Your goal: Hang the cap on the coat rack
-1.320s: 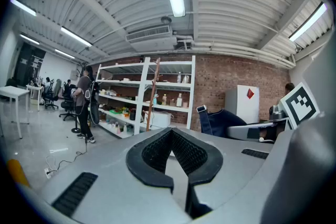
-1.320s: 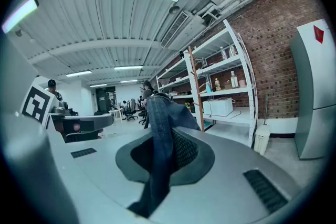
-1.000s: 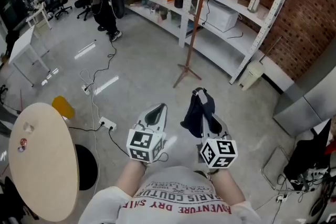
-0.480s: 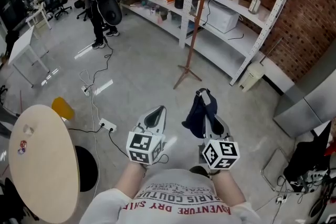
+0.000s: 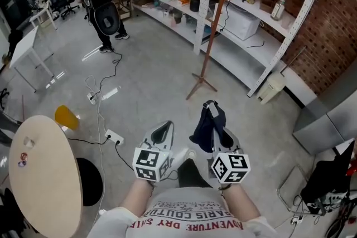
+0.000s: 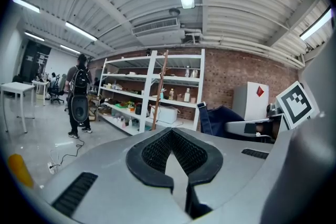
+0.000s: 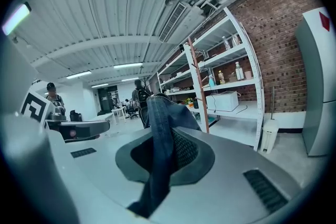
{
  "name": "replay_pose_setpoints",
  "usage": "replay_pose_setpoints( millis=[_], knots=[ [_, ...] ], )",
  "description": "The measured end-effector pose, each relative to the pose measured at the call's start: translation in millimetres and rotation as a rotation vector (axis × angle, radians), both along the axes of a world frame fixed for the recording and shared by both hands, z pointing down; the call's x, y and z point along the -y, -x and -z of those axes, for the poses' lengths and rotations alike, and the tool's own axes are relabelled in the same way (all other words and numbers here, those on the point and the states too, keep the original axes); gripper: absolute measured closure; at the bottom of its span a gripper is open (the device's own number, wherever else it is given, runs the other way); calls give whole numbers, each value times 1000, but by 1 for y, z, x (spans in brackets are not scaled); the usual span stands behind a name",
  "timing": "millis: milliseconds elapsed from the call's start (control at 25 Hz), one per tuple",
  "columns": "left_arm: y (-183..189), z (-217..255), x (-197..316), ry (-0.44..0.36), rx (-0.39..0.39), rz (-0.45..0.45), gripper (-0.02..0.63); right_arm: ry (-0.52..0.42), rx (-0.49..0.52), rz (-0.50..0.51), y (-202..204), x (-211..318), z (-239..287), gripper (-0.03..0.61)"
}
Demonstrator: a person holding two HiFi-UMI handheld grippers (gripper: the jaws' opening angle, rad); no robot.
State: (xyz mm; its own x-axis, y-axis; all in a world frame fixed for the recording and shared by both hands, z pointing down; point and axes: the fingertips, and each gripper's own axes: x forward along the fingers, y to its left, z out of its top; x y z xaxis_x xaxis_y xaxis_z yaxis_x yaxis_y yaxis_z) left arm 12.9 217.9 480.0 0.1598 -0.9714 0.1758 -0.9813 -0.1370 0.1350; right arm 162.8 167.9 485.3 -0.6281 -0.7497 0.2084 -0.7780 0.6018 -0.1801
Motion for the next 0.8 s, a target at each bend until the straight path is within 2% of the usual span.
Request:
replay_pose_setpoints(
  millis=[440, 640, 680, 800],
  knots=[
    [38, 8, 152, 14, 33, 50, 609, 9, 34, 53, 39, 163, 5, 551],
    [38, 22, 231, -18, 156, 21, 609, -44, 44, 48, 49, 243, 21, 551],
    [39, 24, 245, -30, 155, 20, 609, -52, 43, 45, 51, 257, 23, 551],
    [50, 25, 280, -35, 89, 34, 609, -55, 41, 36, 59, 293, 24, 551]
  ],
)
